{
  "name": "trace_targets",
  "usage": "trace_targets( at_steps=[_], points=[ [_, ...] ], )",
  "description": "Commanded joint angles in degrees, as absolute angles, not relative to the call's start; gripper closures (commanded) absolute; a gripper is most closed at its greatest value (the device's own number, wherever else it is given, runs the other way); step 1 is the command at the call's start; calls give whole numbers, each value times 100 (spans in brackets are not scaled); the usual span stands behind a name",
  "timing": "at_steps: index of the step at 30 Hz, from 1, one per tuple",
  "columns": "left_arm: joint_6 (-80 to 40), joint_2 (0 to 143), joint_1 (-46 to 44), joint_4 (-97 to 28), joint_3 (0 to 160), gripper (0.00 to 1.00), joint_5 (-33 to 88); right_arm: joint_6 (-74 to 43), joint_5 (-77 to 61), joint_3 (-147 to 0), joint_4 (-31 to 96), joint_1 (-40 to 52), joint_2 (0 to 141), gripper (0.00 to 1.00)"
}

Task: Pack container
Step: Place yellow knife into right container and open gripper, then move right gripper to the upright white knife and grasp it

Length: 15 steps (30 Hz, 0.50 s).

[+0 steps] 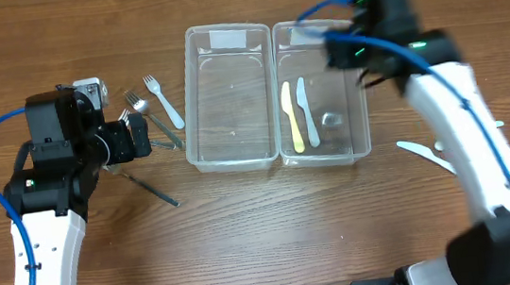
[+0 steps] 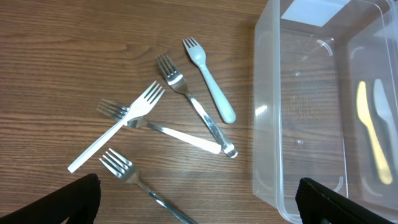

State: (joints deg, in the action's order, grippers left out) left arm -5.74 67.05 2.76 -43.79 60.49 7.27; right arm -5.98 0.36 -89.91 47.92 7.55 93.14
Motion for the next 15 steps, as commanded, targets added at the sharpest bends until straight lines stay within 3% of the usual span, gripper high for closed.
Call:
trace_targets(
  at_steps=[1, 10, 12, 15],
  points=[
    [-469, 6751, 298, -4372, 6195, 0, 705, -596, 683, -9089, 4816, -40, 9205, 32],
    [-469, 6751, 298, -4372, 6195, 0, 705, -738, 434, -8661, 4956, -1575, 10208, 30],
    [-469, 6751, 298, -4372, 6195, 0, 705, -576, 429, -8646, 4877, -1678, 10554, 22],
    [-469, 6751, 298, -4372, 6195, 0, 705, 40, 440, -8646, 4779, -1715, 11030, 20]
  ],
)
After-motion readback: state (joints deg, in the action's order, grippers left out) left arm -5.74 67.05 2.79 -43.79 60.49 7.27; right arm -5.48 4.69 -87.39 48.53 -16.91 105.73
